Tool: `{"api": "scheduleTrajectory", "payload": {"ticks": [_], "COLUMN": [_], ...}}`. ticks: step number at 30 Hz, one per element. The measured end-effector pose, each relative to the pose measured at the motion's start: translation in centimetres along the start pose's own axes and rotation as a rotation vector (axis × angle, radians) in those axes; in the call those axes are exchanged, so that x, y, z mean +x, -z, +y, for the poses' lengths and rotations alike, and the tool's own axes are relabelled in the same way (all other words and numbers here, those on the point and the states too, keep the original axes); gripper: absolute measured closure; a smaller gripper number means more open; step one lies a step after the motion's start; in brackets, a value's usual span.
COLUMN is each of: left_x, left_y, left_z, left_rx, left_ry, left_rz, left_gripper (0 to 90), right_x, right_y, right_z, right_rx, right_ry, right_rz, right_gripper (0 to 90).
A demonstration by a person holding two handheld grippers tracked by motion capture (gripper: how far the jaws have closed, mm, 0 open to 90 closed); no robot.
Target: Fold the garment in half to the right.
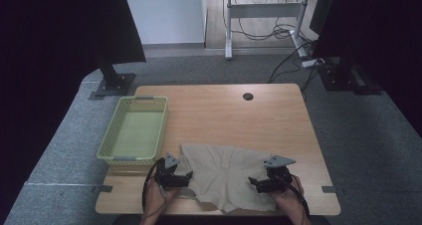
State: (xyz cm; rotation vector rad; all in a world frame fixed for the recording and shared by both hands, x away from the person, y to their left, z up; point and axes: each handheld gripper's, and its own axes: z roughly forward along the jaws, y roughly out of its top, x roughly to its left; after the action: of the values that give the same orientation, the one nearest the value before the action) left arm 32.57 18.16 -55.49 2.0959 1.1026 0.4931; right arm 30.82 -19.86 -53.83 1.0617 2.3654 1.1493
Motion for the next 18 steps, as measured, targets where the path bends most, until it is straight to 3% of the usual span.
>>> {"api": "scheduleTrajectory", "payload": {"ticks": [10, 18], "left_x": [-0.1, 0.2], "left_y": [0.1, 0.2], "left_z": [0.0, -0.1], "left_rx": [-0.011, -0.029], "left_ry": [-0.008, 0.010], "left_rz": [-0.012, -0.017], "left_gripper": [19.8, 30.4], "right_x": [2.2, 2.9], "right_y": [-3.0, -6.0], "right_z": [3.2, 2.3], "right_rx": [-0.014, 0.066], "right_ry": [0.049, 0.076], "right_rz": [0.047, 0.011], "right_gripper": [7.1, 5.4]}}
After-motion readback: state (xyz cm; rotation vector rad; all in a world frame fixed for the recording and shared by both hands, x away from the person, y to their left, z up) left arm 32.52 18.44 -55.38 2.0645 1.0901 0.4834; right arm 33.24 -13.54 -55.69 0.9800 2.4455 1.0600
